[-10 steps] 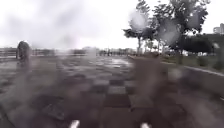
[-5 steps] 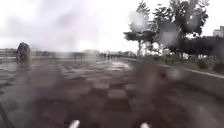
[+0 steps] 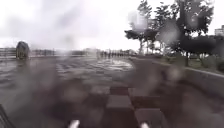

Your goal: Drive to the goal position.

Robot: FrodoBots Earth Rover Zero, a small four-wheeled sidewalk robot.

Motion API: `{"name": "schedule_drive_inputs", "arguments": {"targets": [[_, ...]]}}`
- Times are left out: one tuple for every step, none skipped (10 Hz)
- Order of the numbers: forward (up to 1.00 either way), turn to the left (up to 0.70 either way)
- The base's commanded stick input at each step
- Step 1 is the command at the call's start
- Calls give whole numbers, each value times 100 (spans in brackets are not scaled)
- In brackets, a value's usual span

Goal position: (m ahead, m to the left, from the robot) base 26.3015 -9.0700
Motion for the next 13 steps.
{"name": "schedule_drive_inputs", "arguments": {"targets": [[70, 0], [70, 0], [70, 0], [70, 0], [70, 0], [70, 0], [70, 0], [70, 0], [70, 0], [70, 0], [70, 0], [70, 0], [70, 0]]}}
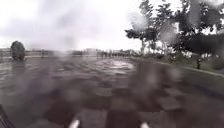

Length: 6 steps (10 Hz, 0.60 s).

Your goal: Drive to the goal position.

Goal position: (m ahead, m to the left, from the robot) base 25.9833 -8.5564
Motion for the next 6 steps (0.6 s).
{"name": "schedule_drive_inputs", "arguments": {"targets": [[70, 0], [70, 0], [70, 0], [70, 0], [70, 0], [70, -15]]}}
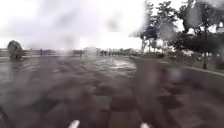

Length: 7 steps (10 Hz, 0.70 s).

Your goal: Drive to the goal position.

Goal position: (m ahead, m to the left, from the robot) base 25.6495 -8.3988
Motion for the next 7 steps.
{"name": "schedule_drive_inputs", "arguments": {"targets": [[70, -27], [70, -20], [70, -6], [70, 0], [70, 0], [70, 0], [70, 0]]}}
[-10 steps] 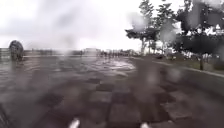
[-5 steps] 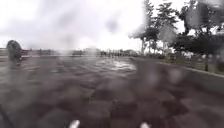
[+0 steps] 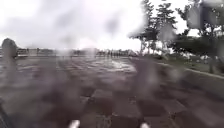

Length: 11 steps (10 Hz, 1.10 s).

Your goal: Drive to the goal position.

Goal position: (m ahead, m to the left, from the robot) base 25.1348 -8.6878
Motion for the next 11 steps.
{"name": "schedule_drive_inputs", "arguments": {"targets": [[70, 0], [70, 0], [70, 0], [70, 0], [70, 0], [70, 0], [70, 0], [70, 0], [70, 0], [70, 0], [70, 0]]}}
